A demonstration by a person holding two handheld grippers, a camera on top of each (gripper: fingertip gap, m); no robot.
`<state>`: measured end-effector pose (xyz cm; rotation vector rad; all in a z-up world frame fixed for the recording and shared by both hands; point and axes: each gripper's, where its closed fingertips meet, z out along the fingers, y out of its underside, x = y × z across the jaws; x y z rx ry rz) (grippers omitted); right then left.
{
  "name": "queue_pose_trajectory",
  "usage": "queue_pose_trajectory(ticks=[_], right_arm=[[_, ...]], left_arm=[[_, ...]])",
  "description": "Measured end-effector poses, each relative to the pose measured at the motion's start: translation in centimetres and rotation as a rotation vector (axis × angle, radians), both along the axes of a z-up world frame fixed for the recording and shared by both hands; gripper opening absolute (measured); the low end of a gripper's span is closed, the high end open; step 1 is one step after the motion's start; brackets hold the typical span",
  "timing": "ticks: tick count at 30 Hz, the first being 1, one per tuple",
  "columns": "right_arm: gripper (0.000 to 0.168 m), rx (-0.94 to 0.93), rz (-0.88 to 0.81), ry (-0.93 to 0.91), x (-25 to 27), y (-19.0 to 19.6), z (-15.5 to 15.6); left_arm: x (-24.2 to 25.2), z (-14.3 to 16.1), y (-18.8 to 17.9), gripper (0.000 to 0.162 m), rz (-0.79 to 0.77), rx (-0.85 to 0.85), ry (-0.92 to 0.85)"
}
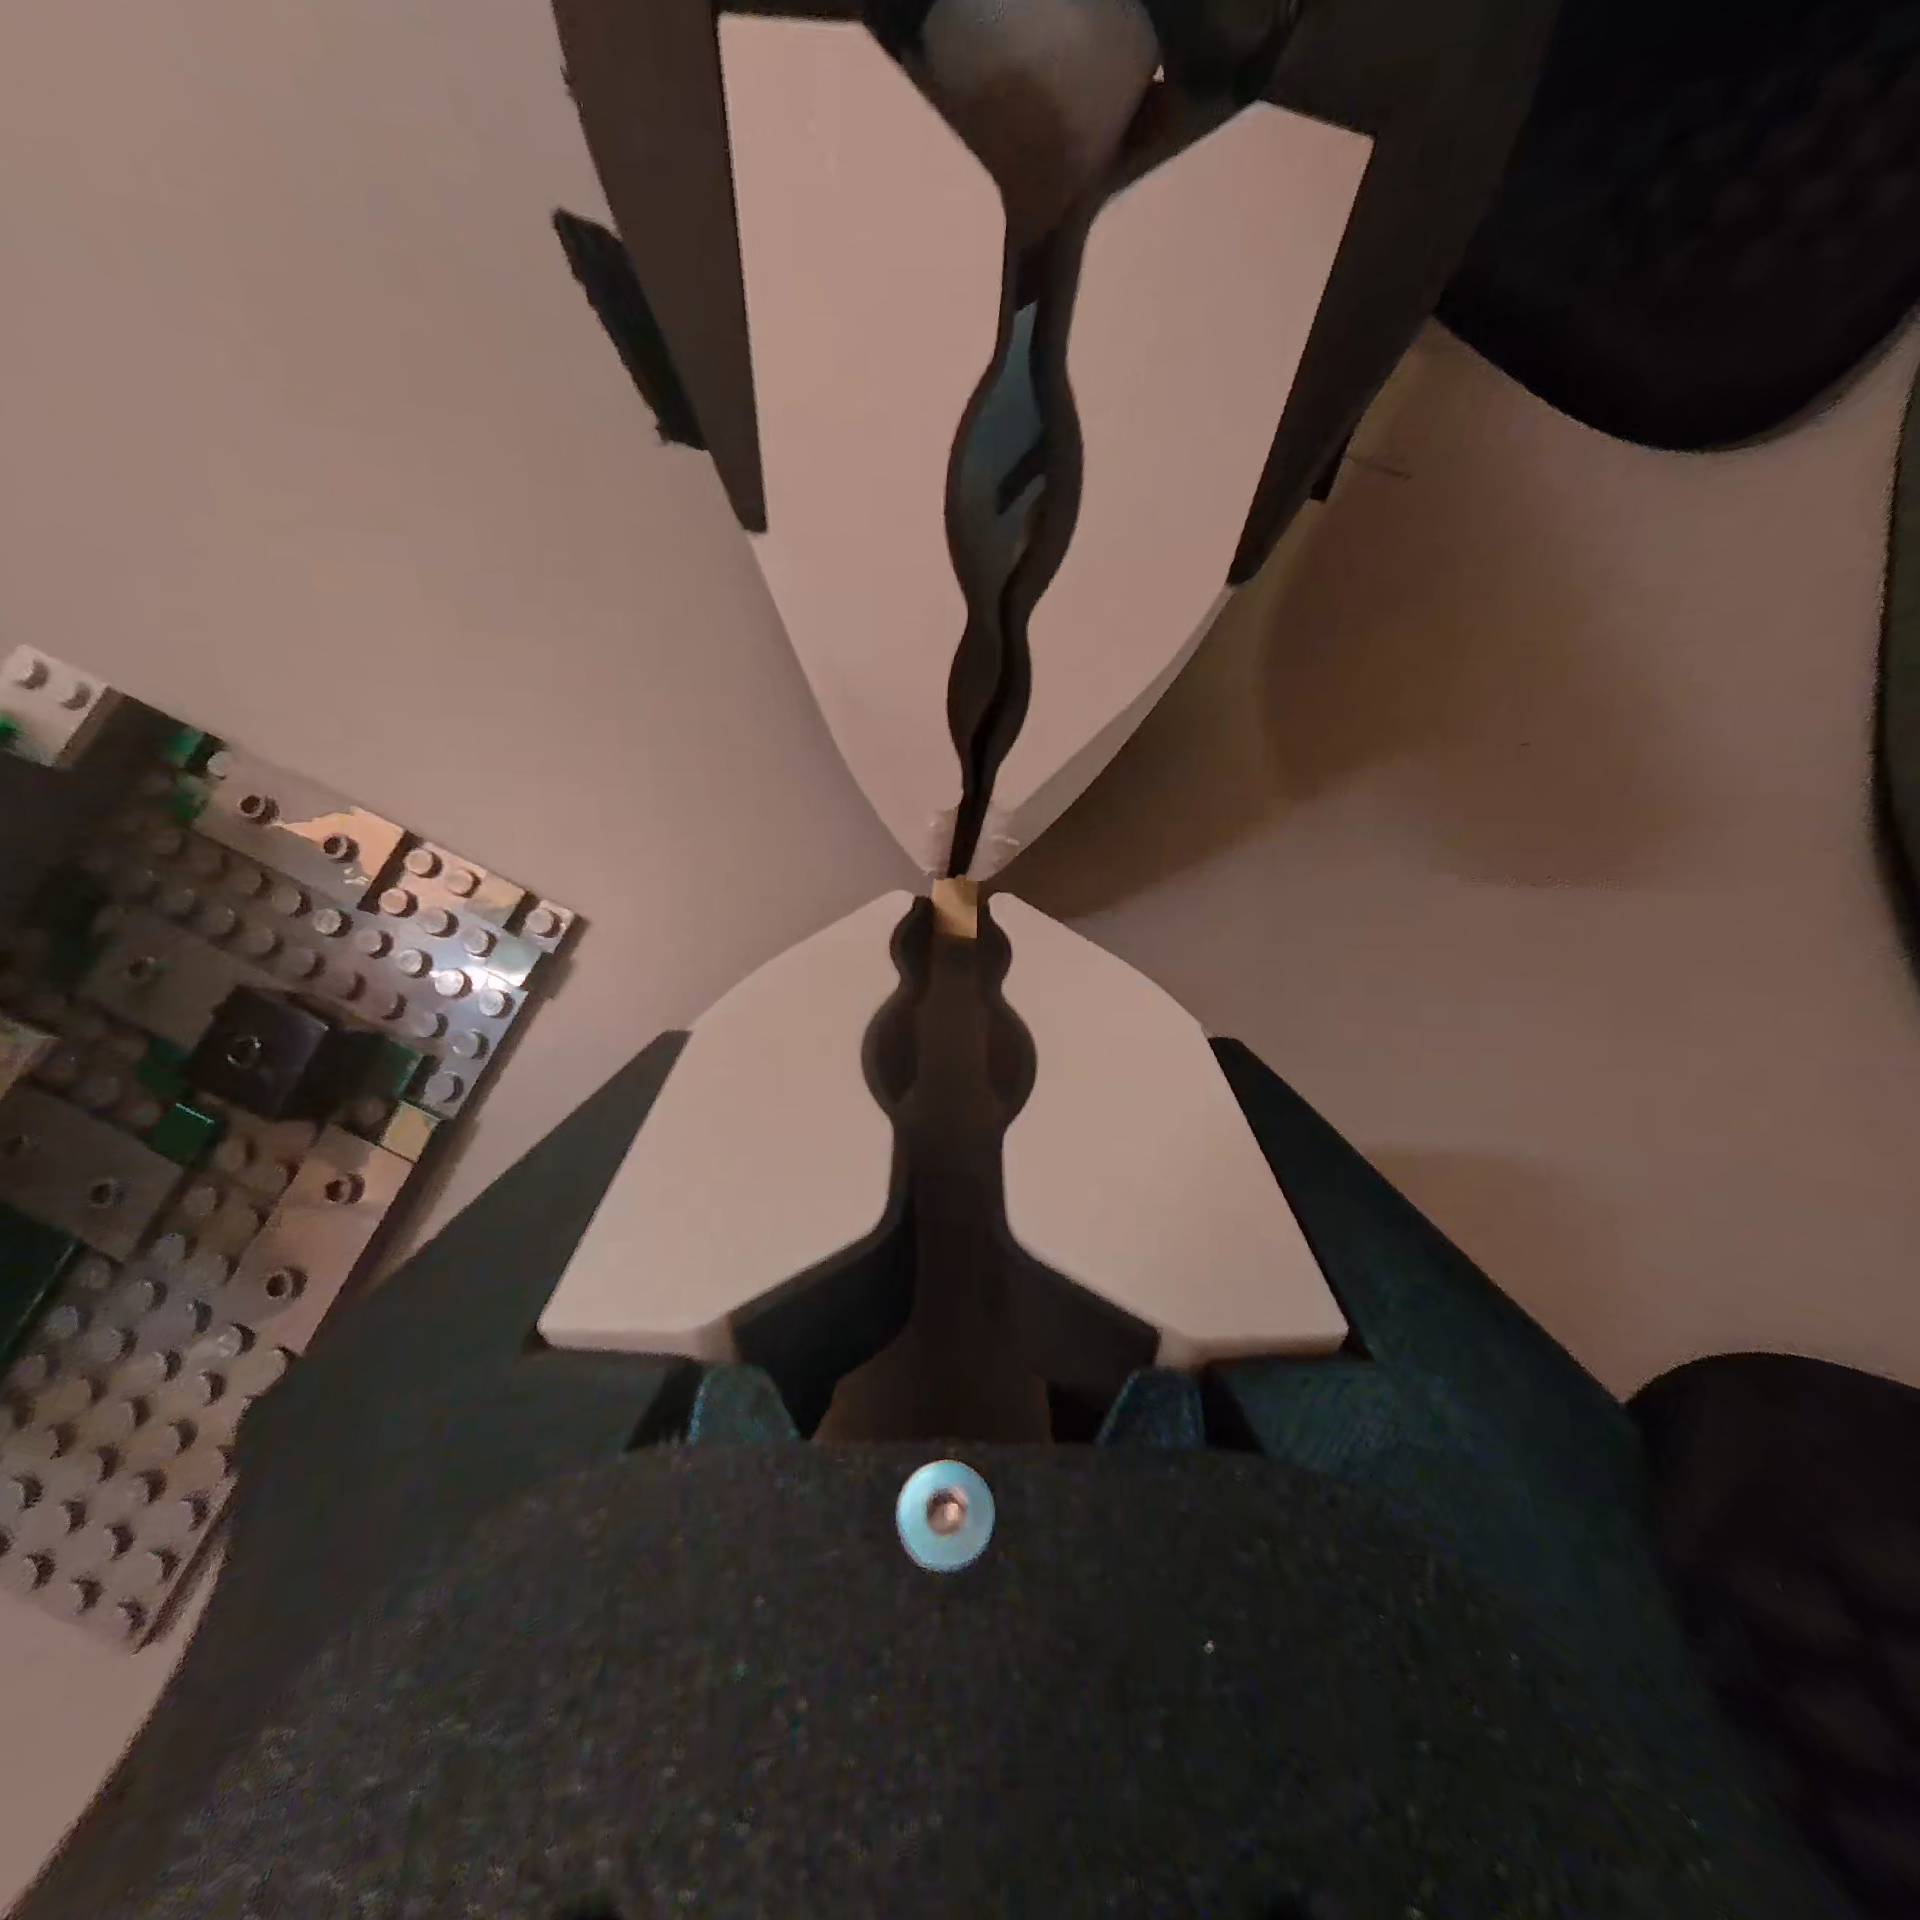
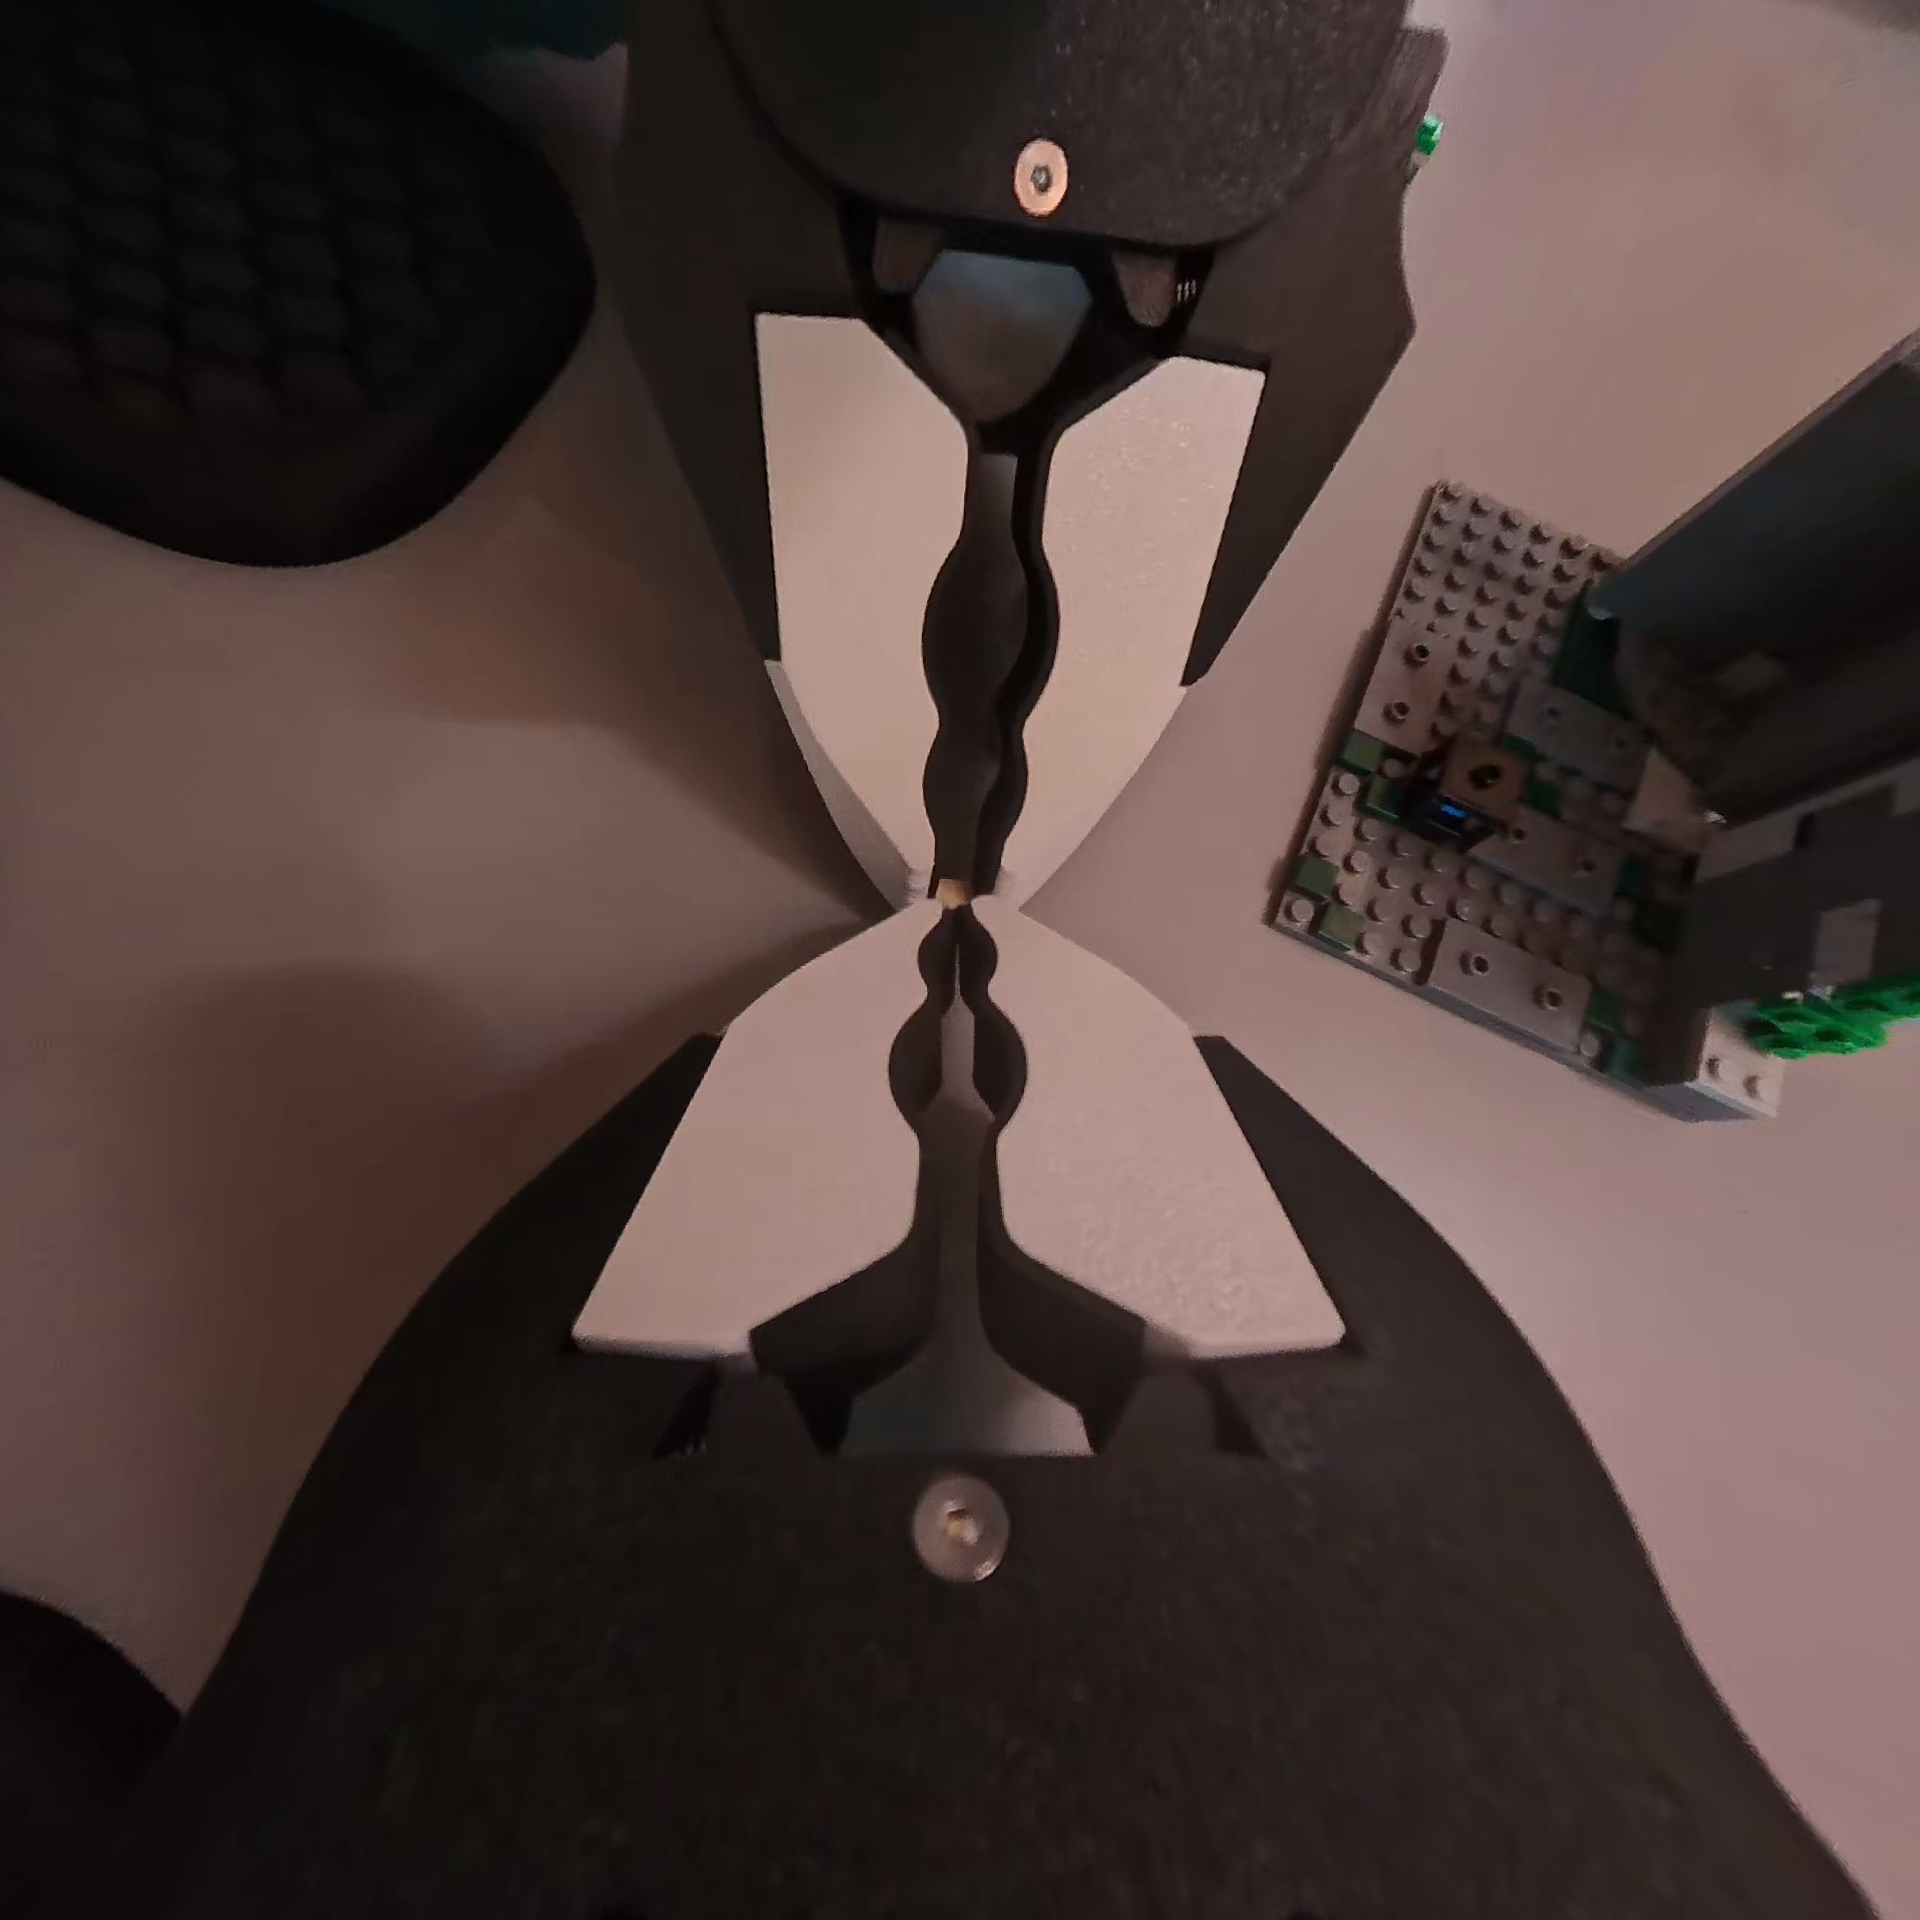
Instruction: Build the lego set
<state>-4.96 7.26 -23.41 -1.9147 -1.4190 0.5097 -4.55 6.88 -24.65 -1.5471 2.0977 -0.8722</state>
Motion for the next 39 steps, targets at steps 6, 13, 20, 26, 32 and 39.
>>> queue_pose_trajectory(ticks=[6,13,20,26,32,39], right_arm=[[0.0,-0.033,-0.025,-0.101,0.1,0.2,-1.3],[0.0,-0.027,-0.036,-0.143,0.0,0.3,-1.5],[0.001,0.044,-0.073,0.042,-0.4,0.9,1.0],[0.017,0.139,-0.258,0.256,0.5,3.6,4.4],[0.016,0.215,-0.337,0.29,1.6,4.6,5.4],[0.0,0.261,-0.384,0.304,2.2,5.0,6.1]], left_arm=[[-0.1,-0.2,-0.1,0.008,-0.027,0.042,0.014],[-0.9,0.0,0.7,0.019,0.008,0.068,0.017],[-2.4,2.6,1.6,0.013,0.17,0.064,-0.107],[-4.7,7.7,3.4,0.004,0.416,0.059,-0.37],[-10.9,13.7,6.1,0.0,0.723,0.192,-0.576],[-27.6,19.6,11.9,0.0,1.194,0.406,-0.472]])
